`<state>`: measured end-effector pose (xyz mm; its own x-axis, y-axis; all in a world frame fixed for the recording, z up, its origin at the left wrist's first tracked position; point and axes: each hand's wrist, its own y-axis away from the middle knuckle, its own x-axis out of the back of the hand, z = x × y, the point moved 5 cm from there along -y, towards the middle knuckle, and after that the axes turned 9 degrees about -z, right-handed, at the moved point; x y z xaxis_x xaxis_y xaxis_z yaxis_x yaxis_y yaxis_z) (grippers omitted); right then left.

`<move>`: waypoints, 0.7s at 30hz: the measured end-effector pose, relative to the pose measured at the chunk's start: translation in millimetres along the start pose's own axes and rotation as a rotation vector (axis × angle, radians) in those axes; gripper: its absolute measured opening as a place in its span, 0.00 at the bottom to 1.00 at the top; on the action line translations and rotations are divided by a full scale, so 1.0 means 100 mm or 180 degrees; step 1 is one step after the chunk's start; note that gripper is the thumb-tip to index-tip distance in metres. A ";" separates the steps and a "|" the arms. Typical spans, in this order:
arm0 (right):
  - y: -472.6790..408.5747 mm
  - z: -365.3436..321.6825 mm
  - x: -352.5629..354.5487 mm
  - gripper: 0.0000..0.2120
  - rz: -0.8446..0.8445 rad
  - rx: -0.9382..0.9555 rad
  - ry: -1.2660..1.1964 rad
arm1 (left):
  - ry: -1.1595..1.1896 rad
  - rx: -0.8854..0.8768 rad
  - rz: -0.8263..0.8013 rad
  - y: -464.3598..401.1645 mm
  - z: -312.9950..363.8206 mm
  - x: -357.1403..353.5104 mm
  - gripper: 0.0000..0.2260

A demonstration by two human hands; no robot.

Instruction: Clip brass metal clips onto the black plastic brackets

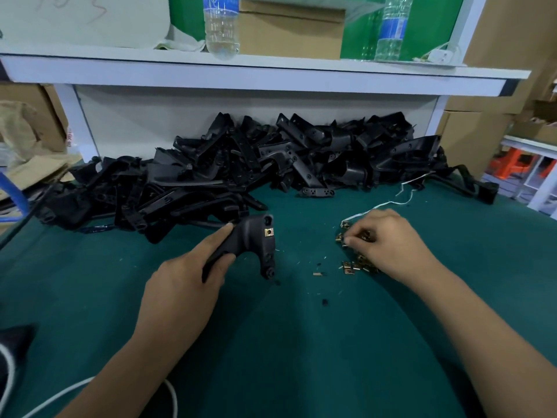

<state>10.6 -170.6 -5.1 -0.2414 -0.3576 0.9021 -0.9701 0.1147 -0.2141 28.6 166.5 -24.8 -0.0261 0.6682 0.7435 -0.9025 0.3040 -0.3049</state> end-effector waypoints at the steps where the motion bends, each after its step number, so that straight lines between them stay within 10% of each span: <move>1: -0.01 -0.02 -0.03 0.02 -0.0076 -0.0034 0.0155 | 0.0019 -0.0008 0.0009 -0.01 -0.01 -0.01 0.22; 21: -0.01 -0.05 -0.05 0.06 -0.0051 0.0066 -0.0098 | 0.0178 0.0069 -0.0042 -0.04 -0.13 -0.04 0.21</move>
<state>12.7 -164.2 -7.3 -0.2262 -0.3876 0.8936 -0.9741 0.0896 -0.2077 37.5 171.4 -34.6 0.0094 0.7014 0.7127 -0.9118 0.2987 -0.2819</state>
